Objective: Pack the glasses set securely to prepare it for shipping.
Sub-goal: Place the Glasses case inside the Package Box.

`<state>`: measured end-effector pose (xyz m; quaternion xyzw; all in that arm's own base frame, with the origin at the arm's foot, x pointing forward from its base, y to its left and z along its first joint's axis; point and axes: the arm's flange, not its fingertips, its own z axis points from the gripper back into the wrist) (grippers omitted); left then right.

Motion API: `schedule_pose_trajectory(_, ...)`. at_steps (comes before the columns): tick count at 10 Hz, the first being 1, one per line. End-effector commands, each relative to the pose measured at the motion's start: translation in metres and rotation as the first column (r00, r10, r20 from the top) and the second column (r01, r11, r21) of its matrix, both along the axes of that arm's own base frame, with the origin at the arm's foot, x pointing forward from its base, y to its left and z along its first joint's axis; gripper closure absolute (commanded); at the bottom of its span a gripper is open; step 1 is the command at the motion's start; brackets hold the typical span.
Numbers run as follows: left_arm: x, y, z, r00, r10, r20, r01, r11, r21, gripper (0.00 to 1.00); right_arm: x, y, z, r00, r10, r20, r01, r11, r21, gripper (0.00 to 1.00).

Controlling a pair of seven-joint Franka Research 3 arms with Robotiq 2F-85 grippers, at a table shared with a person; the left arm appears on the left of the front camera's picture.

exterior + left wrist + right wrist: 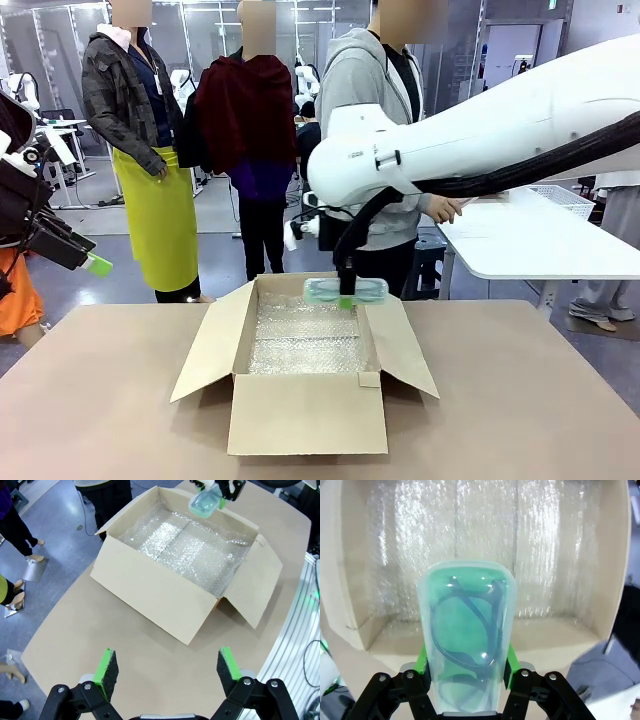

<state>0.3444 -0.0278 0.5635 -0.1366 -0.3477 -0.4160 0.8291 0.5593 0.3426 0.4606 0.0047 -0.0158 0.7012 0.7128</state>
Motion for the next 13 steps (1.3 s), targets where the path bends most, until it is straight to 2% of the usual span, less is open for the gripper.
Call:
schedule_pose_trajectory(1,0.000,0.002,0.002,1.000,-0.009,0.006,0.009,1.000,-0.012,0.00,0.022,0.043,-0.012,0.995,0.095,-0.025,-0.095,0.995,-0.025,0.37)
schedule_pose_trajectory(2,0.000,0.002,0.002,1.000,-0.009,0.006,0.009,1.000,-0.012,0.00,0.027,0.056,-0.022,0.994,0.104,-0.045,-0.105,0.994,-0.021,0.37)
schedule_pose_trajectory(3,0.000,0.002,0.002,1.000,-0.009,0.006,0.009,1.000,-0.012,0.00,0.036,0.070,-0.036,0.996,0.090,-0.011,-0.090,0.995,-0.043,0.37)
schedule_pose_trajectory(5,0.000,0.002,0.002,1.000,-0.009,0.006,0.009,1.000,-0.012,0.00,0.056,0.086,-0.059,0.994,0.110,-0.017,-0.110,0.993,-0.030,0.37)
schedule_pose_trajectory(6,0.000,0.002,0.002,1.000,-0.009,0.006,0.009,1.000,-0.012,0.00,0.064,0.086,-0.065,0.993,0.113,0.027,-0.112,0.993,-0.034,0.37)
schedule_pose_trajectory(10,0.000,0.002,0.002,1.000,-0.009,0.006,0.009,1.000,-0.012,0.00,0.114,0.076,-0.109,0.997,0.074,-0.038,-0.074,0.997,-0.017,0.37)
schedule_pose_trajectory(13,0.000,0.002,0.002,1.000,-0.009,0.006,0.009,1.000,-0.012,0.00,0.121,0.074,-0.119,0.997,0.061,-0.050,-0.062,0.998,-0.024,0.37)
